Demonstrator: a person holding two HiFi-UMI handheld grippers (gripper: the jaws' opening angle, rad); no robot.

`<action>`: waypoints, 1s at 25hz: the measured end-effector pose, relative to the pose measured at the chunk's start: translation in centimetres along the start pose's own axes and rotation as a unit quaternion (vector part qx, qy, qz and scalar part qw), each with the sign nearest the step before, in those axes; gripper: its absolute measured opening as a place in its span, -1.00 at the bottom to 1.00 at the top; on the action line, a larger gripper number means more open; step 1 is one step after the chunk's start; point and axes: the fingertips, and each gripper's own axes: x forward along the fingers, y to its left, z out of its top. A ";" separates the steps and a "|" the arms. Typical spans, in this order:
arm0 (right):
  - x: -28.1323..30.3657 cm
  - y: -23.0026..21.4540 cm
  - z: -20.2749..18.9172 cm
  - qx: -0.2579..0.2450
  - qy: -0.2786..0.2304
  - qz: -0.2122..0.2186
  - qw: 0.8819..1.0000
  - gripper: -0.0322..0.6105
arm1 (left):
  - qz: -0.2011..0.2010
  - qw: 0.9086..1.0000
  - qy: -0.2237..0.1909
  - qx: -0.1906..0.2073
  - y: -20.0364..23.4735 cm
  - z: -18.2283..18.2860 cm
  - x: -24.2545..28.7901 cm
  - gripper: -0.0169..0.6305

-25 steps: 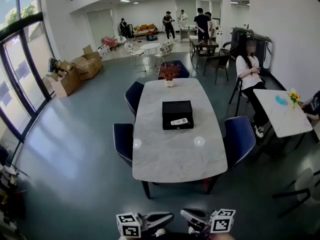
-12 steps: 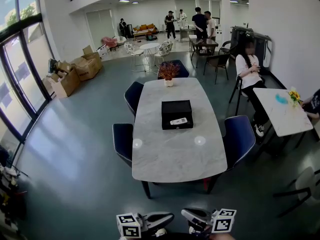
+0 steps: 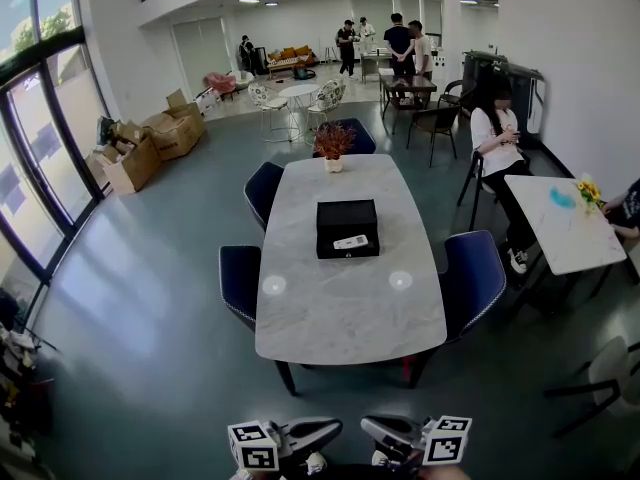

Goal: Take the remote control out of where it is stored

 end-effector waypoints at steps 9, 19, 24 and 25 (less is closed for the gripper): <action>-4.0 -0.7 3.4 -0.009 0.009 0.011 1.000 -0.88 | 0.021 0.999 -0.029 -0.001 0.4 0.7 3.8 -0.92; -7.1 -2.3 6.0 0.004 0.019 0.026 0.999 -0.88 | 0.047 0.998 -0.043 -0.008 1.0 1.0 7.8 -0.92; -8.4 -3.3 7.0 0.015 0.014 0.028 0.999 -0.88 | 0.059 0.998 -0.035 -0.016 1.7 1.0 9.4 -0.92; -8.7 -3.4 7.2 0.016 0.012 0.027 0.999 -0.88 | 0.059 0.998 -0.034 -0.019 1.8 0.9 9.8 -0.92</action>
